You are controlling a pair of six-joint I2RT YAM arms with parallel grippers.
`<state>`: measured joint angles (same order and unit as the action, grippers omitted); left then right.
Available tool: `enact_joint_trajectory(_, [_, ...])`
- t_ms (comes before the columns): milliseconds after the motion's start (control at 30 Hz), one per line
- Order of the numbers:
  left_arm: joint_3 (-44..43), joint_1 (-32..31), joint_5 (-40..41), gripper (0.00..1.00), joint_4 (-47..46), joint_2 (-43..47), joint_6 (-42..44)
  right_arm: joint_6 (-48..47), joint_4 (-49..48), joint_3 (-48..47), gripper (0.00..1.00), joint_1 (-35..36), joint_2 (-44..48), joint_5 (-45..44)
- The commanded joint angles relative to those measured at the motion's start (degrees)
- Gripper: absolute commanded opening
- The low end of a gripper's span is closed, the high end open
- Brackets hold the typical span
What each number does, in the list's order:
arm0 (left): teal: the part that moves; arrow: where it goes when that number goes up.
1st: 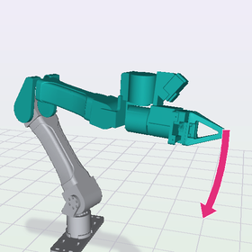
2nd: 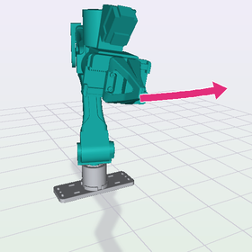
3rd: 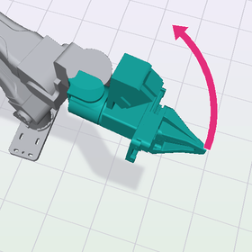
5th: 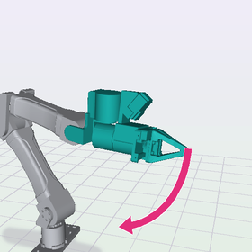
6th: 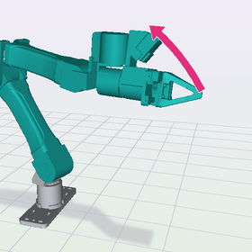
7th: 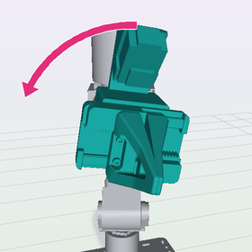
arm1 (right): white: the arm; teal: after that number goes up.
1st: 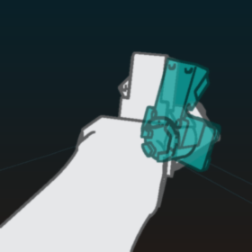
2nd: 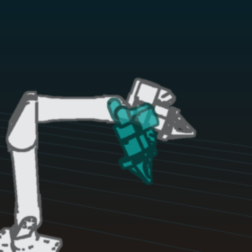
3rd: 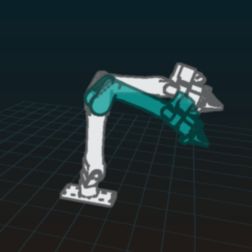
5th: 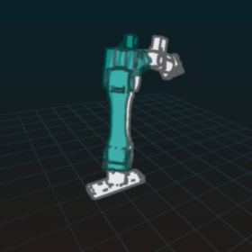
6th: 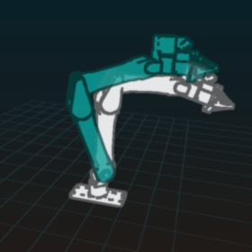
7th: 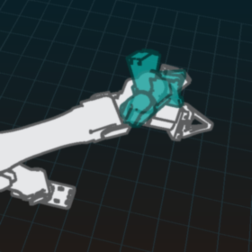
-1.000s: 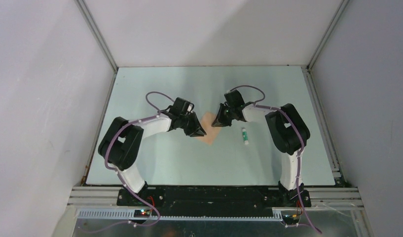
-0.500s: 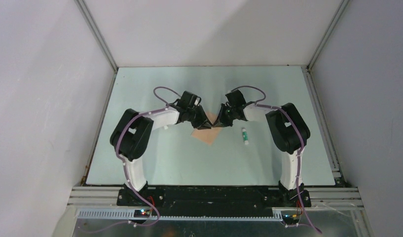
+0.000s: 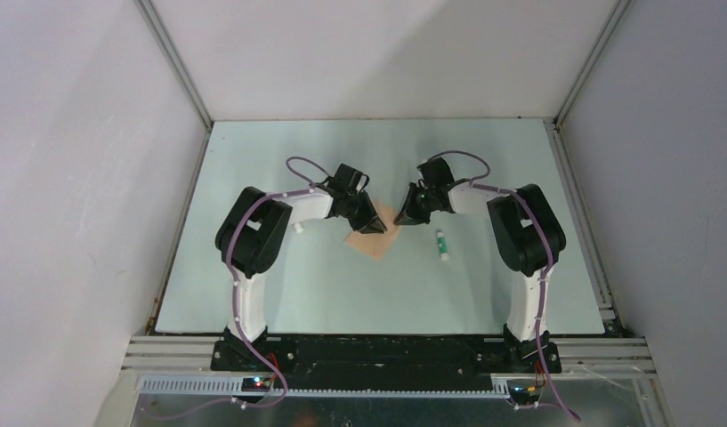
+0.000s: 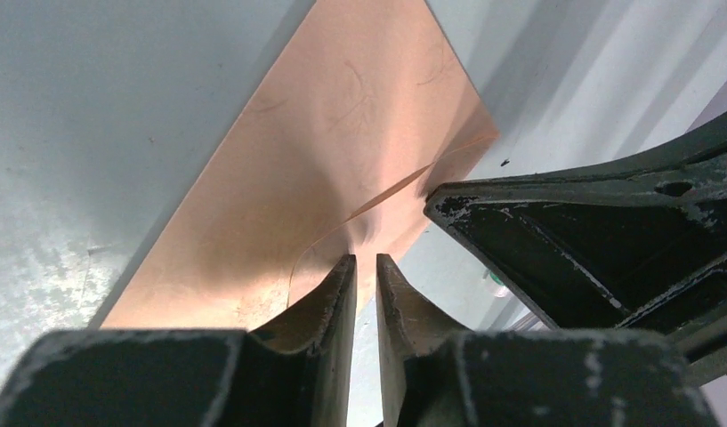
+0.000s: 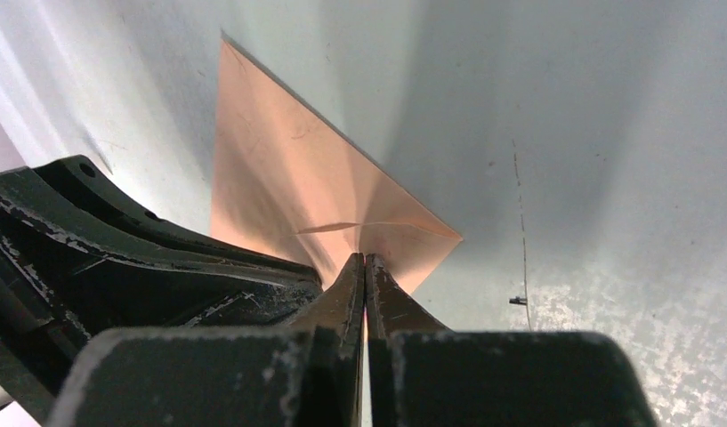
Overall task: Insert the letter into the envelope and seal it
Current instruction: Seal the envelope flap on the envelope.
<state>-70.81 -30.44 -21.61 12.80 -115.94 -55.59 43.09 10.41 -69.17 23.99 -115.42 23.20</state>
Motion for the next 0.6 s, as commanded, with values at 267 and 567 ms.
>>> enact_joint_trajectory(267, [6.3, -0.8, -0.6, 0.22, 3.2, 5.3, 6.1, -3.8, 2.2, 0.9, 0.0, 4.3, 2.2, -1.5])
enact_joint_trajectory(567, [10.5, -0.6, 2.0, 0.22, 6.0, 6.2, 8.6, -2.4, 1.3, 3.8, 0.0, 4.7, 6.8, -4.3])
